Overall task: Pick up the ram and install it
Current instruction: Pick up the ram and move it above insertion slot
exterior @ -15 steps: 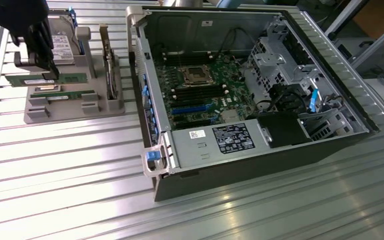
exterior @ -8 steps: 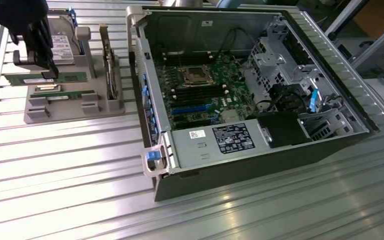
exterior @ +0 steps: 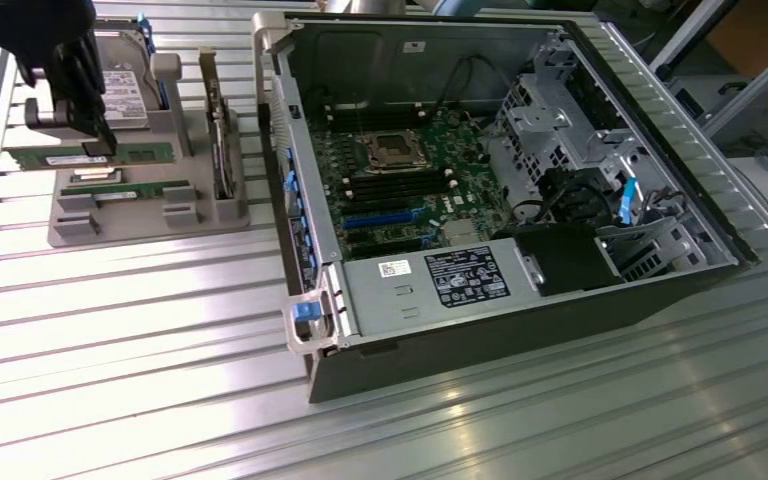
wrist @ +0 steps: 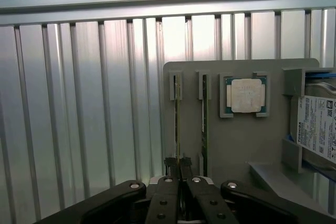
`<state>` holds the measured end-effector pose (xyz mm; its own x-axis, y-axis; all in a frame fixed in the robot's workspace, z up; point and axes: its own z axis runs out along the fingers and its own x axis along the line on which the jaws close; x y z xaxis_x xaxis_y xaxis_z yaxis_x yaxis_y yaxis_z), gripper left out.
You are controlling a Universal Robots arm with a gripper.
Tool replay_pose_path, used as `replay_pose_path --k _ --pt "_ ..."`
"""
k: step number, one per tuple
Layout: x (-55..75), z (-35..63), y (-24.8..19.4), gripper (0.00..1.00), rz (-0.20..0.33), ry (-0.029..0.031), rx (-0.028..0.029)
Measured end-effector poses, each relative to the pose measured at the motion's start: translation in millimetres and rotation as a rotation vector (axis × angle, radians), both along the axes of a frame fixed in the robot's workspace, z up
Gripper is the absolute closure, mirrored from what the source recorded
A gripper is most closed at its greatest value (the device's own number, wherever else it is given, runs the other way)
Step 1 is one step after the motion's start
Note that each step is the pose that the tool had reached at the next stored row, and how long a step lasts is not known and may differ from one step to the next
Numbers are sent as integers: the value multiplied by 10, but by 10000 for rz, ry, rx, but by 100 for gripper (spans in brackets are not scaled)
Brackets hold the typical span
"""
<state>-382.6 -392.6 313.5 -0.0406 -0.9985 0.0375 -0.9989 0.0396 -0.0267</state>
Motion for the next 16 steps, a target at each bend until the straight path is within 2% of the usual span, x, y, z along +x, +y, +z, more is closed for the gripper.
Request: replay_pose_path --k 16 --pt "0 60 0 88 0 0 0"
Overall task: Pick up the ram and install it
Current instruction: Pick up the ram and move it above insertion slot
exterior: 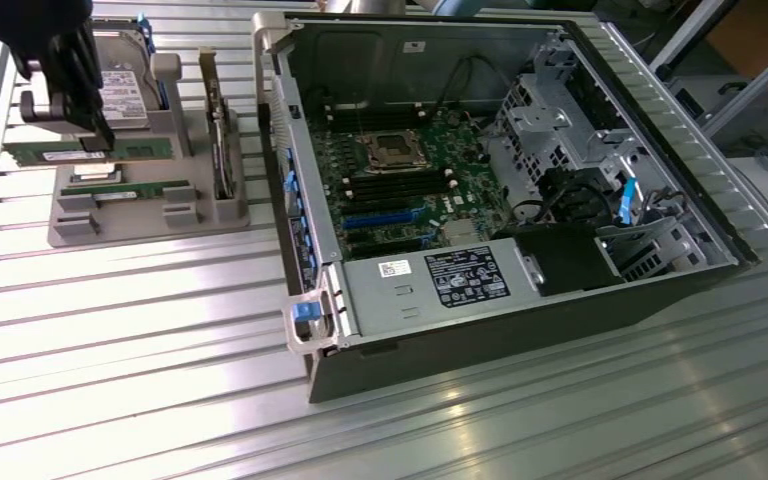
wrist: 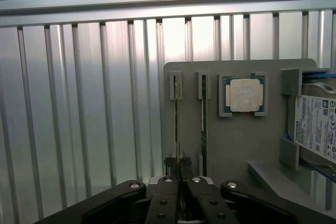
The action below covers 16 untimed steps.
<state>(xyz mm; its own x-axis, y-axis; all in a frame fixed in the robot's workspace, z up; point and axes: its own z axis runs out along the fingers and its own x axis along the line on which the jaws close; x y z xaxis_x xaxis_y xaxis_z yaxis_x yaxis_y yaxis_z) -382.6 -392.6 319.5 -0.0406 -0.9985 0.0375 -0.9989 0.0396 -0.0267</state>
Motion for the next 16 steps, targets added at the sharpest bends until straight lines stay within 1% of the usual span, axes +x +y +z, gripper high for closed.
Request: replay_pose_path --k 16 --pt "0 56 0 88 0 0 0"
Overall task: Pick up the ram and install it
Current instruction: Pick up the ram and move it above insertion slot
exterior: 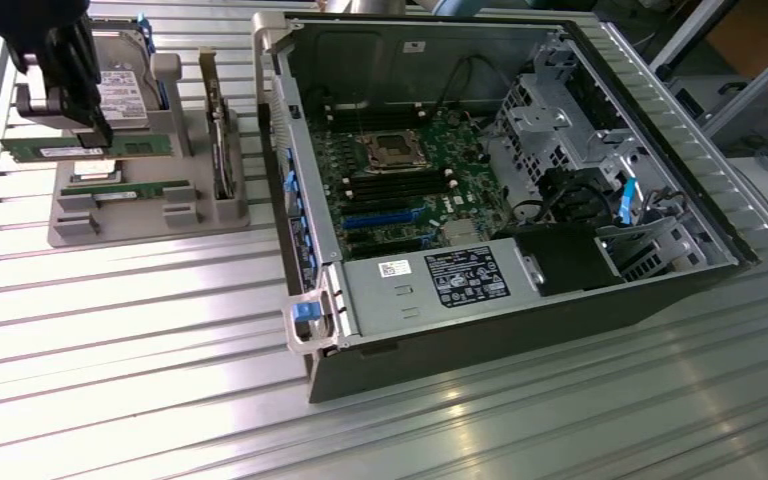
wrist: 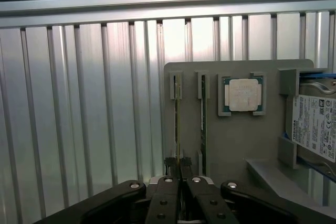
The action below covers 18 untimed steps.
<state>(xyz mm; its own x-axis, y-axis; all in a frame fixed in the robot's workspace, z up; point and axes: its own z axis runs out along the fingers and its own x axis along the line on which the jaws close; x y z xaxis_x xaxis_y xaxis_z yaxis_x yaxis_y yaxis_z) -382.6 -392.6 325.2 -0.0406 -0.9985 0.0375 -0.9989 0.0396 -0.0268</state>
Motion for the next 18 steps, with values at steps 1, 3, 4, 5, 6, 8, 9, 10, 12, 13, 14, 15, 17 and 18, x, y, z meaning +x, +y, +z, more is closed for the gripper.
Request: replay_pose_path --k 1,3,4,5,6,8,9,10,12,13,14,15,17,18 --pt "0 3 0 88 0 1 -1" --pt "0 9 0 88 0 1 -1" --pt "0 14 0 88 0 0 0" --pt "0 18 0 88 0 0 -1" --pt "0 22 0 88 0 0 0" --pt "0 40 0 88 0 0 0" --pt "0 46 0 88 0 0 0" --pt "0 50 0 88 0 0 0" --pt "0 58 0 88 0 0 0" --pt "0 68 0 88 0 1 -1" --pt "0 78 0 88 0 0 0" --pt "0 87 0 88 1 0 0" --pt "0 104 0 88 0 0 0" --pt "0 108 0 88 0 0 0"
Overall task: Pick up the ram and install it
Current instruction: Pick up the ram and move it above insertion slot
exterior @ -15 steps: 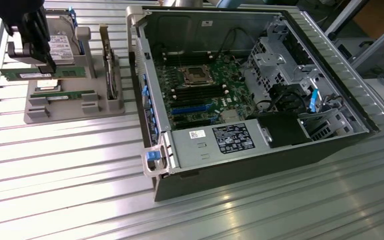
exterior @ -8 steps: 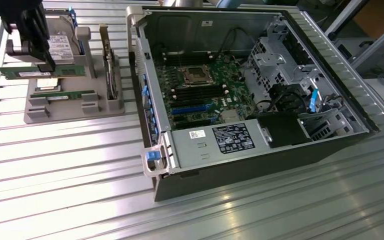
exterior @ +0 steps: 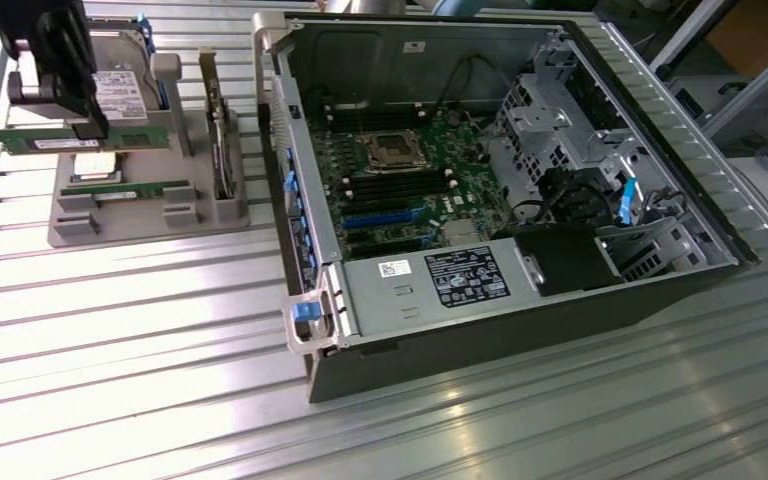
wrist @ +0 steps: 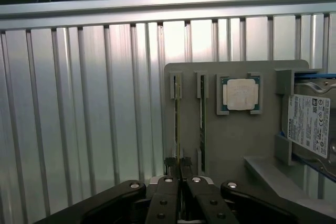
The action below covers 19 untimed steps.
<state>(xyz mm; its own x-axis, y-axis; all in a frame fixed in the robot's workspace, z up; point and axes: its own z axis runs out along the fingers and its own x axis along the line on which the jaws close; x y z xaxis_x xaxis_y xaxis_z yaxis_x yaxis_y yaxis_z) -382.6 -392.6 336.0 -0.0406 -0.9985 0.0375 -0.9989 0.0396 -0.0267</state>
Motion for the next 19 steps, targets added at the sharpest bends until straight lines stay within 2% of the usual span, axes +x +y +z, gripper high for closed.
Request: replay_pose_path --k 19 --pt "0 168 0 88 6 1 0"
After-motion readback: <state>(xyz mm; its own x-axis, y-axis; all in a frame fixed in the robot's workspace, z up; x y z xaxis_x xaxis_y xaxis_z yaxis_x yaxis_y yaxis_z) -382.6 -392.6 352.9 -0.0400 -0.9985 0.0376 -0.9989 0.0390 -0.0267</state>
